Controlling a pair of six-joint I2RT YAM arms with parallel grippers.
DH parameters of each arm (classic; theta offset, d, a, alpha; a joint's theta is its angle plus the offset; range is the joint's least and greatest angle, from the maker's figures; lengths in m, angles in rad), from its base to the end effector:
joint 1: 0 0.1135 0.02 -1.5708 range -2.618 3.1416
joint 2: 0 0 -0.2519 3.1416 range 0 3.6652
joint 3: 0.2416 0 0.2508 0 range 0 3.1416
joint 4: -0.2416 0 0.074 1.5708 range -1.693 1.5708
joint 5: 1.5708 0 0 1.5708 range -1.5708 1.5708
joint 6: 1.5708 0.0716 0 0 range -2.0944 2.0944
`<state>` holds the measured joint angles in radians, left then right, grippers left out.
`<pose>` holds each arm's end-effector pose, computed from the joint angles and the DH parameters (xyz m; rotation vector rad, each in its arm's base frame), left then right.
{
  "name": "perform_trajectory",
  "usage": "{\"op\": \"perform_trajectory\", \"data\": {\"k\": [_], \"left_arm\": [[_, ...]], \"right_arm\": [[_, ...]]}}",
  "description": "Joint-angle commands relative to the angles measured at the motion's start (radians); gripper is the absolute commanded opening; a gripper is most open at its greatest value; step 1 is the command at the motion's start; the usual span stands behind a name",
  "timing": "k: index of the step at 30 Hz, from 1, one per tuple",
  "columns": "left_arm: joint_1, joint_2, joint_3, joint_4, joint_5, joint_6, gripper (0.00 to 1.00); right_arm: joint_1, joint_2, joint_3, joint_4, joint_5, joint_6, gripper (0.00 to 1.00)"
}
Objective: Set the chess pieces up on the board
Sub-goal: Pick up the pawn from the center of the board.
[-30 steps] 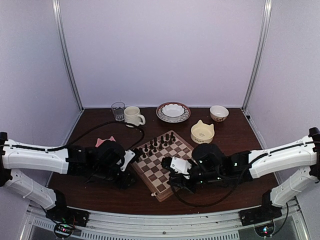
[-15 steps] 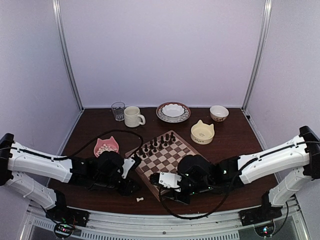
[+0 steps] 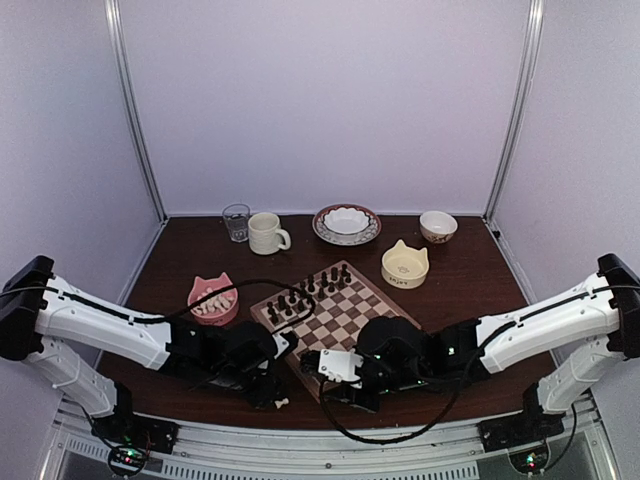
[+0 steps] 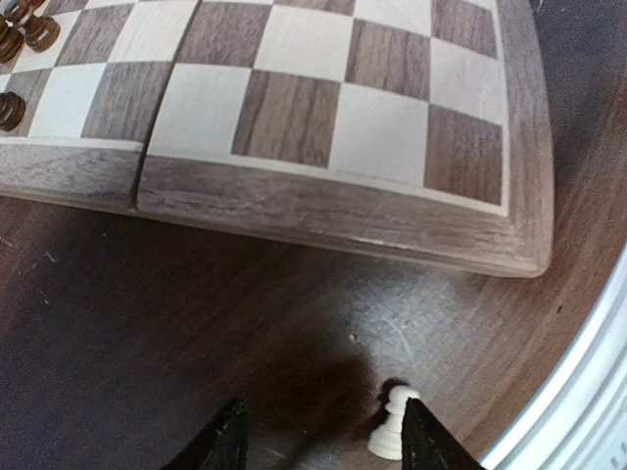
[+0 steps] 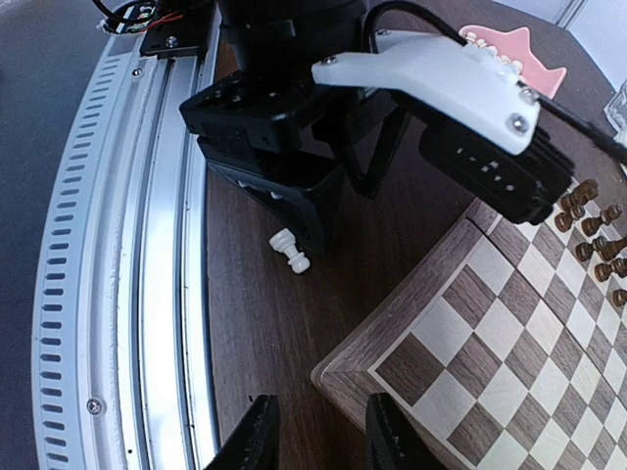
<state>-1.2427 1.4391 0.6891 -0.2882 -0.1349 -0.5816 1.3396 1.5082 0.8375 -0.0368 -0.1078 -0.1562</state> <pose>0.0992 -0.2616 0.1163 0.8211 2.5446 -0.4662 0.0710 0.3353 0.1662 -1.6651 1.7078 0.7194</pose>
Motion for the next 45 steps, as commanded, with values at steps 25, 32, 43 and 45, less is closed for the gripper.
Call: {"op": "perform_trajectory", "data": {"k": [25,32,43,45], "left_arm": [[-0.026,0.077,-0.010,0.074,0.116,0.108,0.57],[-0.040,0.084,-0.002,0.037,0.129,0.114,0.47],[-0.108,0.115,0.019,-0.011,0.004,0.133,0.40],[-0.127,0.133,0.028,-0.024,-0.037,0.131,0.37]], "right_arm": [[-0.002,-0.138,-0.090,0.099,0.126,-0.009,0.34],[-0.002,-0.148,-0.096,0.105,0.138,-0.005,0.33],[-0.008,-0.191,-0.131,0.146,0.169,-0.002,0.30],[-0.008,-0.193,-0.131,0.145,0.168,-0.003,0.29]]}}
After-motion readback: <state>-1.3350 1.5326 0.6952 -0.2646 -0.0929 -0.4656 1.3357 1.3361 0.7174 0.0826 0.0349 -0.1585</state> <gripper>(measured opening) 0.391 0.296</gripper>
